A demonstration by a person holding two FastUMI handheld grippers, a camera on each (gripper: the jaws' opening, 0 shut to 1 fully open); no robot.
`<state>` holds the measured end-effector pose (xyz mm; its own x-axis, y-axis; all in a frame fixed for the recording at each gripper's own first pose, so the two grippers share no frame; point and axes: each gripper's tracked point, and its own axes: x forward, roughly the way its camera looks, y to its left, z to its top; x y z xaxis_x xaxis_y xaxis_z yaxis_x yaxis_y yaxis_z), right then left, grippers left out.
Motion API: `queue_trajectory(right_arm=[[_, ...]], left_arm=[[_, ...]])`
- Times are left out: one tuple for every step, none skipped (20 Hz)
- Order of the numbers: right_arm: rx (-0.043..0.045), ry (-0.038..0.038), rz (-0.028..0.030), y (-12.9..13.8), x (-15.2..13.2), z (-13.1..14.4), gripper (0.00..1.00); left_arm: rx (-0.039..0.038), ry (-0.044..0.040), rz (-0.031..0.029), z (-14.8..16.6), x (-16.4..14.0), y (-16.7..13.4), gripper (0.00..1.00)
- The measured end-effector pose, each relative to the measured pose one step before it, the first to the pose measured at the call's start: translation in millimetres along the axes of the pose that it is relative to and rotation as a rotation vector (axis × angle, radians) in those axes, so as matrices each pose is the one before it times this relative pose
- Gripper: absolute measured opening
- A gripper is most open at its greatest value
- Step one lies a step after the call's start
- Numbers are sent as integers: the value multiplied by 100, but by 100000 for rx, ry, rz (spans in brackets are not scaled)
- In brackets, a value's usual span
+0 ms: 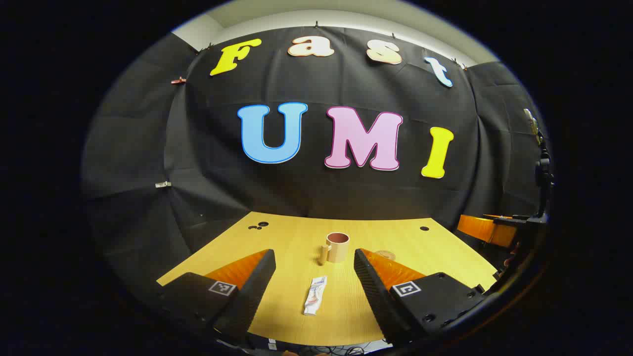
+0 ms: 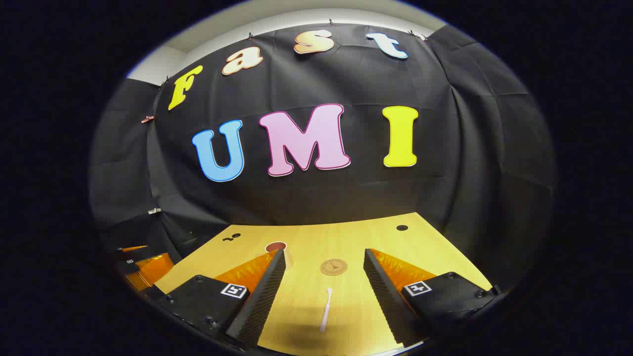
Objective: Put the toothbrush and toothpaste on the desktop into the cup, then pick up the cup and place it on the coaster on the desktop.
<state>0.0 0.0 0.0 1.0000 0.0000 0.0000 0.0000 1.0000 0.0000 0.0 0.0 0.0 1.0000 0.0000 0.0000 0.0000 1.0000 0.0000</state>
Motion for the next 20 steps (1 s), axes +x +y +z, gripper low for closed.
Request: queue_trajectory(right_arm=[[691, -210, -169, -384, 458, 135, 98], [582, 31, -79, -294, 440, -30, 98], [-34, 510, -504, -339, 302, -156, 98], [-30, 766, -899, -541, 296, -71, 98], [467, 481, -491, -362, 309, -72, 98], [601, 373, -171, -232, 393, -89, 98], [-45, 128, -27, -229, 391, 2, 98], [-978, -230, -220, -163, 264, 112, 98], [-331, 329, -36, -131, 224, 52, 98], [655, 539, 591, 146, 231, -241, 98], [706, 544, 212, -33, 291, -115, 98], [129, 613, 153, 7, 254, -172, 98], [26, 898, 110, -50, 191, -148, 98], [126, 572, 158, 9, 281, -166, 98], [-82, -237, 9, -23, 144, 25, 98], [-374, 173, -187, -90, 200, -134, 98], [-316, 1266, 295, 68, 176, -348, 98], [63, 1706, 530, 163, 267, -619, 98], [636, 1766, 609, 96, 387, -373, 98], [372, 1346, 93, 80, 270, -299, 98]], left_arm=[[-380, 791, -324, -148, 433, -332, 99], [-204, 876, -314, -169, 350, -309, 99], [38, 901, 104, -298, 396, -189, 99], [348, 411, -72, -69, 404, -237, 99], [408, 69, -88, -115, 325, -309, 99], [354, -167, -70, 41, 341, -247, 99], [341, 82, -340, -239, 297, -162, 99], [286, 384, -437, -89, 266, -265, 99], [88, 373, -648, -309, 242, -243, 99], [-13, 284, -318, -81, 165, -123, 99], [141, 38, 662, -153, 116, 112, 99], [269, -454, 504, 136, 139, 39, 99], [289, -219, -535, -95, 215, -149, 99], [366, -22, 1, -57, 197, -56, 99], [365, 262, 345, -333, 367, 89, 99], [410, 615, 517, -358, 334, 237, 99], [287, 720, 273, -181, 402, 184, 99], [135, 747, -113, -427, 420, 28, 99], [-35, 1180, -412, -333, 481, 84, 99], [-268, 1653, -740, -515, 474, -43, 99]])
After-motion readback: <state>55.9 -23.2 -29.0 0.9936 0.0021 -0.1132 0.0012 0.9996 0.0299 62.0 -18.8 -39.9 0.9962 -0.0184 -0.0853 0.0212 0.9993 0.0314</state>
